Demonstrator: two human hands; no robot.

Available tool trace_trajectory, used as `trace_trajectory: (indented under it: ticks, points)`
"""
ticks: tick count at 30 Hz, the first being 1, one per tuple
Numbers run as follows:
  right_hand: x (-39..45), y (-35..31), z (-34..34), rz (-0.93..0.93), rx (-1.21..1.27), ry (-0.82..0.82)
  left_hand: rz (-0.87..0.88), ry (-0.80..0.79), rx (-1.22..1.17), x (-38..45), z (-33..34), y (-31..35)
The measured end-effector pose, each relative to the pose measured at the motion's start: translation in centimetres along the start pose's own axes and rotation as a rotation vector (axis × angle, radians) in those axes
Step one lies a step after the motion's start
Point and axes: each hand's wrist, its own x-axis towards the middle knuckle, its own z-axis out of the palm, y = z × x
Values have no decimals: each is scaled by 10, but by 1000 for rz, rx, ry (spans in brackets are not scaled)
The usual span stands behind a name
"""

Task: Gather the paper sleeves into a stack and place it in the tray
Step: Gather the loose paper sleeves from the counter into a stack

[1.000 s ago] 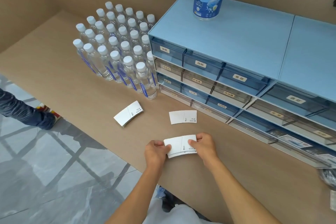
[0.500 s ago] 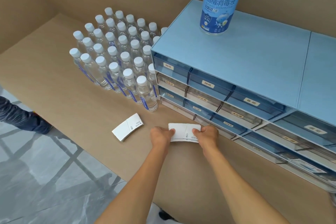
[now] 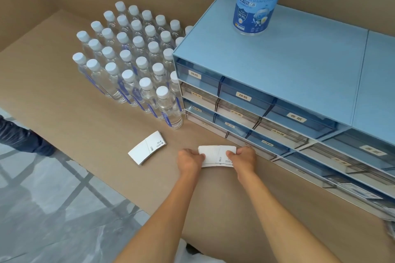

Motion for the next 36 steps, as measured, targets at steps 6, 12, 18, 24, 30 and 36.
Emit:
trace_trajectory:
  ticks: [6,12,18,24,30,36]
  points:
    - [-19,14,-14,37,143,-64,75,-86,-12,-8,-8,-14]
    - [-43,42,-46,54,253,-119,128,-253,16,-29,-6,-30]
    - [-67,84,-95,77,355,-2,189,-420,111,-64,23,-40]
    - [-91,133,-141,109,416,151,275,-512,237,-105,66,-56]
    - [-108,158,-167,48,389,204,401,-568,211,-132,82,-70]
    - [-123,171,-164,-31,452,179,444,-569,165,-134,73,-91]
